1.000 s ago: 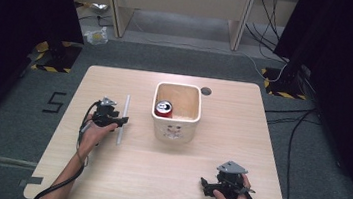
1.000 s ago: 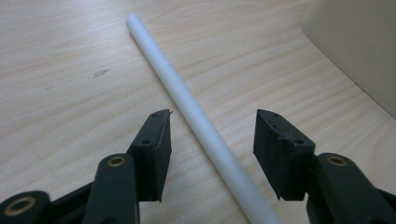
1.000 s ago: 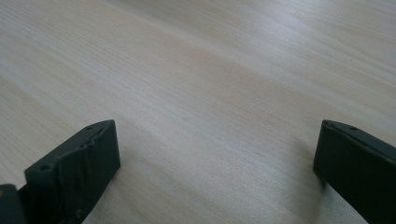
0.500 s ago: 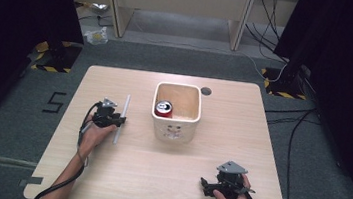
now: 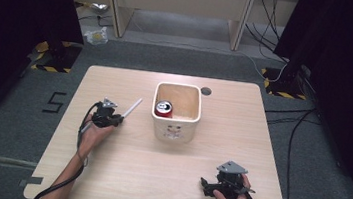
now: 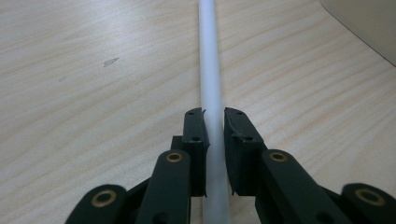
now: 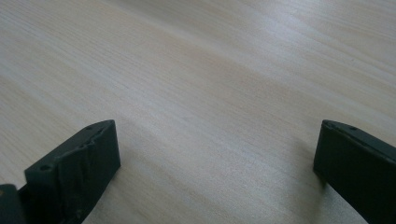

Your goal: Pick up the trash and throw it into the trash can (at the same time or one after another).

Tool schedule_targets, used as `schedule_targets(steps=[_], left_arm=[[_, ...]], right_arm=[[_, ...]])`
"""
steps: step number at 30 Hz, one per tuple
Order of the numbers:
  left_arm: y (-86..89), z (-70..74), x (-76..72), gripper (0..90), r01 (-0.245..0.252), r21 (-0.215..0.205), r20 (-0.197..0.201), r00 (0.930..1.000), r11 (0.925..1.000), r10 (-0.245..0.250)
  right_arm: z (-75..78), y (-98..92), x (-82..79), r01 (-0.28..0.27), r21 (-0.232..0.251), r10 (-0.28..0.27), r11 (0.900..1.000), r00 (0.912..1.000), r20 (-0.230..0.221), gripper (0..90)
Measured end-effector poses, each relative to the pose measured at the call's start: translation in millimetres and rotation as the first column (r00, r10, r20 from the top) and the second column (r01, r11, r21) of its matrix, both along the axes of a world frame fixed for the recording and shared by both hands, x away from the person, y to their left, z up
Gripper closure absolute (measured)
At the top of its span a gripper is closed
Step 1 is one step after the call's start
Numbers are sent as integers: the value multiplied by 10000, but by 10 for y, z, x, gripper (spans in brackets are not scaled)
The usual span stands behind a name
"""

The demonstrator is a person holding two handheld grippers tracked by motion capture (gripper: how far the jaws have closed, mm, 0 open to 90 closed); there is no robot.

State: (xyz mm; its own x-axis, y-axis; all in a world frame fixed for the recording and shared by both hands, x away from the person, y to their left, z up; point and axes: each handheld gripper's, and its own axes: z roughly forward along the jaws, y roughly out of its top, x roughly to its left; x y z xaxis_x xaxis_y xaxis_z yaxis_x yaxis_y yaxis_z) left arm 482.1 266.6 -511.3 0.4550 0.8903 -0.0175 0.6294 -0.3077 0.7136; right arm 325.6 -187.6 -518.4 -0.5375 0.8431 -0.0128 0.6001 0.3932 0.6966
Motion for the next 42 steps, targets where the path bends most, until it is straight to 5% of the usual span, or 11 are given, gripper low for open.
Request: schedule_targets(steps=[15,42], left_arm=[[99,214,-47,789,95,-1012,413,9991,9948,-53],[18,764,-128,789,1020,-1707,1325,9880,9800,-797]], right_arm=[[0,0,0,1,1,-1,10000,10000,-3,7],[0,0,0,6,5,-6,10000,10000,-9,7]])
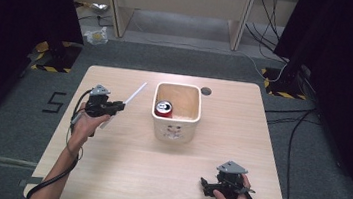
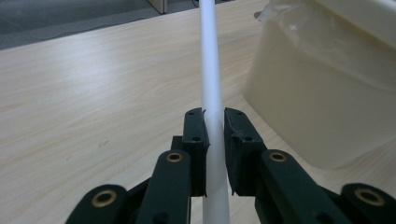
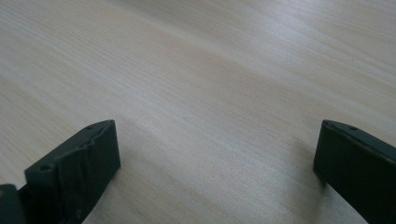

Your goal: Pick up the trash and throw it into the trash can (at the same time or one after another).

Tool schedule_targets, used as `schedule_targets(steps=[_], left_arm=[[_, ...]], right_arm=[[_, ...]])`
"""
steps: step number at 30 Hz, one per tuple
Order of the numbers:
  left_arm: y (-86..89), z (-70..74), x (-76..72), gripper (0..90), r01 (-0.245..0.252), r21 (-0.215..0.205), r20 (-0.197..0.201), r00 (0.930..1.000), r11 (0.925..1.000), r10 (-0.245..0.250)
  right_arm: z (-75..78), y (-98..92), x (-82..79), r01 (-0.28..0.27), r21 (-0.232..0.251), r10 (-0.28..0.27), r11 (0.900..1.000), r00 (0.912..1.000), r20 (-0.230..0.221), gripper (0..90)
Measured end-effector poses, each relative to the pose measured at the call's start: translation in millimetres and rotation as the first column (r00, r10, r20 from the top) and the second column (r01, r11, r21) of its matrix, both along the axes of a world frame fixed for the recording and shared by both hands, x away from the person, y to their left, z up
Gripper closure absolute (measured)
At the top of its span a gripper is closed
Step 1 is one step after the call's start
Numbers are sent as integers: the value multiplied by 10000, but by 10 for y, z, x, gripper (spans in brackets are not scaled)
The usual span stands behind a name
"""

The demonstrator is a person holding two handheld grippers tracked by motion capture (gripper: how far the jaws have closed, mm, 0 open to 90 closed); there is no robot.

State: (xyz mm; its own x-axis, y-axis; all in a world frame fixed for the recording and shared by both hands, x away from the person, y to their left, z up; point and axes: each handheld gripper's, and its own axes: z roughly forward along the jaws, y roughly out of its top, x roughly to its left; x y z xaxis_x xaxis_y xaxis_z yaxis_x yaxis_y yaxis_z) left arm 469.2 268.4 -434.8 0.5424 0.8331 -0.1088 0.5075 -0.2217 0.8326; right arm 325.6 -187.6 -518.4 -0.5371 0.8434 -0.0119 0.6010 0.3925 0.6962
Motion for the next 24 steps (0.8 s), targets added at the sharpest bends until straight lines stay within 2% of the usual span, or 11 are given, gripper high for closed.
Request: schedule_targets(steps=[10,24], left_arm=[[-37,213,-49,788,273,-21,359,9990,9996,-272],[-144,401,-76,788,662,26,673,9955,9978,-662]], right_arm=[[0,0,0,5,2,-5,10000,10000,-3,7],[0,0,0,4,2,-4,10000,10000,-2,7]])
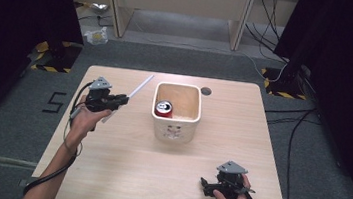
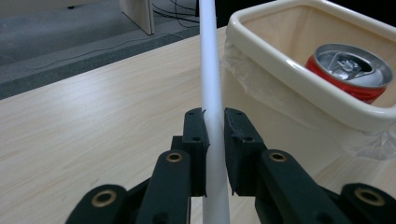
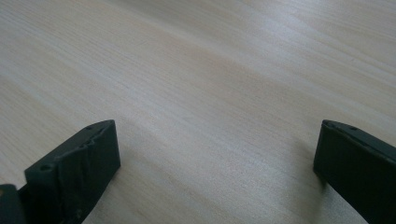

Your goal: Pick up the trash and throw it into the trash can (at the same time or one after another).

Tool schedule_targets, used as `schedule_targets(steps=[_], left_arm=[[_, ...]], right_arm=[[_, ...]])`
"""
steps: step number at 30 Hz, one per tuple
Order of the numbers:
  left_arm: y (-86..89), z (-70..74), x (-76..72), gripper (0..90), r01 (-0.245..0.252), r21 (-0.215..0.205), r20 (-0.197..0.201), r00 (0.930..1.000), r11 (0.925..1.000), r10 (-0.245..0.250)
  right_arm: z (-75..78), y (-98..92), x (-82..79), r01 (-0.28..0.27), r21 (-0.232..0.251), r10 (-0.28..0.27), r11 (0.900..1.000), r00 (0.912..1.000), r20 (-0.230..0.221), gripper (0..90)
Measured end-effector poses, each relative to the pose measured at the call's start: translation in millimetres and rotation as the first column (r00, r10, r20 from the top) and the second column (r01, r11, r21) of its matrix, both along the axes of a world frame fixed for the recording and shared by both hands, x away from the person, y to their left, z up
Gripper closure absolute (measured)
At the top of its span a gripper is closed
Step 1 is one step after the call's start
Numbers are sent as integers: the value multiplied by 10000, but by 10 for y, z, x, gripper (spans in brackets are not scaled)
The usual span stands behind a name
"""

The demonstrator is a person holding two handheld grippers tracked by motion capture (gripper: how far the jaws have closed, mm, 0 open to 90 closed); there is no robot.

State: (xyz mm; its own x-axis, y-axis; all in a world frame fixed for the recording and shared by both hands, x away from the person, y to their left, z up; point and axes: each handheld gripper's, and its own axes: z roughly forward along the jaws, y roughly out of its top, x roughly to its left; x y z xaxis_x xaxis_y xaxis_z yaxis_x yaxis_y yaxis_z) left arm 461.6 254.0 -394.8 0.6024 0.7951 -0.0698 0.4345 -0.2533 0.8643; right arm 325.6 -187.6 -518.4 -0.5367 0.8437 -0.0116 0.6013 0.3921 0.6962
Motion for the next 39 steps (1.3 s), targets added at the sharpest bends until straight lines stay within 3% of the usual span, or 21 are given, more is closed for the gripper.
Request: schedule_targets(steps=[17,27,39], left_arm=[[-264,212,6,788,604,-128,270,9978,9981,-601],[-514,389,28,788,1040,9,510,9933,9946,-1039],[-643,376,10,788,1330,308,400,9902,9906,-1341]], right_arm=[[-1,0,1,-3,1,3,10000,10000,16,7],[-2,0,0,-4,7,4,10000,10000,24,7],[-1,1,0,4,14,-4,10000,10000,20,7]])
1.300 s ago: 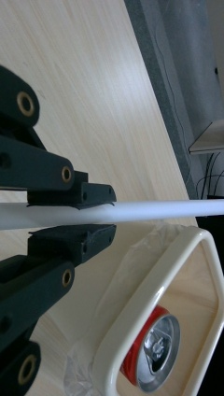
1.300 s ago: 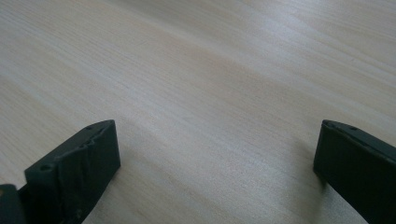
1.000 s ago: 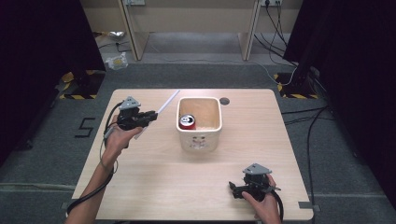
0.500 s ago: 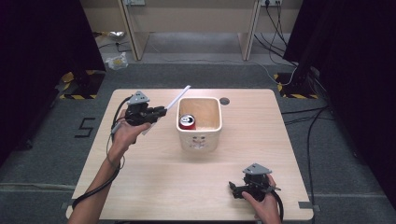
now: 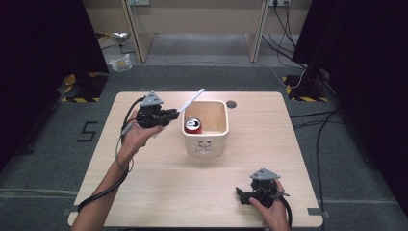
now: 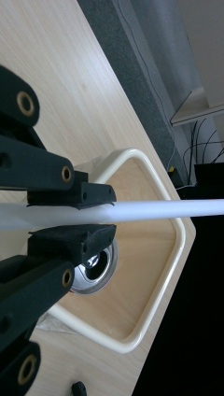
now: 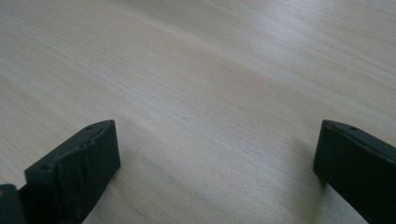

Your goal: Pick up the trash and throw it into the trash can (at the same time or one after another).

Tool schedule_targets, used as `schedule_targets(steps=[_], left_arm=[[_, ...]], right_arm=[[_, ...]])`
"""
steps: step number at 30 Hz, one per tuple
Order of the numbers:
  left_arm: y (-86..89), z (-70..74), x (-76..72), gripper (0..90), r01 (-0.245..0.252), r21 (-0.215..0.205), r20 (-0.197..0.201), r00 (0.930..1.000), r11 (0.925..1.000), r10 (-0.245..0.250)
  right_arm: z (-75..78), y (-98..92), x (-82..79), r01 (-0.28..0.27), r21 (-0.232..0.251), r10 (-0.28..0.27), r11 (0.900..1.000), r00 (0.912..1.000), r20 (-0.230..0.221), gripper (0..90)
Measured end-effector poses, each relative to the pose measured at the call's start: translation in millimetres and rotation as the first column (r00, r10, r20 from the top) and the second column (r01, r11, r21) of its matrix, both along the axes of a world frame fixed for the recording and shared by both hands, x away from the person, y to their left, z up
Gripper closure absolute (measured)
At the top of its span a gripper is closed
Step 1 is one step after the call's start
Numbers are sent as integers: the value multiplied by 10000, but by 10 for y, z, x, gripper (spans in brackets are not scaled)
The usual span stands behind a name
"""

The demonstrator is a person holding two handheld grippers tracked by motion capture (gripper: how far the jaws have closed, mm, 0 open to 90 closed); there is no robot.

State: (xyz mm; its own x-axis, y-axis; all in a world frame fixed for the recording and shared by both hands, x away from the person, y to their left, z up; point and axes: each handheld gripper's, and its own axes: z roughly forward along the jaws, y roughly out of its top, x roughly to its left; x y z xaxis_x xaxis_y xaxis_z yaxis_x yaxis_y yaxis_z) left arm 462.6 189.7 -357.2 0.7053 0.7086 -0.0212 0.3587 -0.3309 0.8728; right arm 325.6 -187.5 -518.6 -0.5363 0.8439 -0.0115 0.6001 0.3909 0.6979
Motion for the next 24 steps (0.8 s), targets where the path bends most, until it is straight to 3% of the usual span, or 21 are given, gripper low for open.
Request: schedule_targets(steps=[18,24], left_arm=[[-242,-43,-120,788,752,550,-174,9971,9957,-743],[-287,-57,-147,788,843,505,-207,9963,9952,-834]], right_arm=[[0,0,0,2,1,-2,10000,10000,-2,7],[0,0,0,-7,-4,7,10000,10000,5,7]])
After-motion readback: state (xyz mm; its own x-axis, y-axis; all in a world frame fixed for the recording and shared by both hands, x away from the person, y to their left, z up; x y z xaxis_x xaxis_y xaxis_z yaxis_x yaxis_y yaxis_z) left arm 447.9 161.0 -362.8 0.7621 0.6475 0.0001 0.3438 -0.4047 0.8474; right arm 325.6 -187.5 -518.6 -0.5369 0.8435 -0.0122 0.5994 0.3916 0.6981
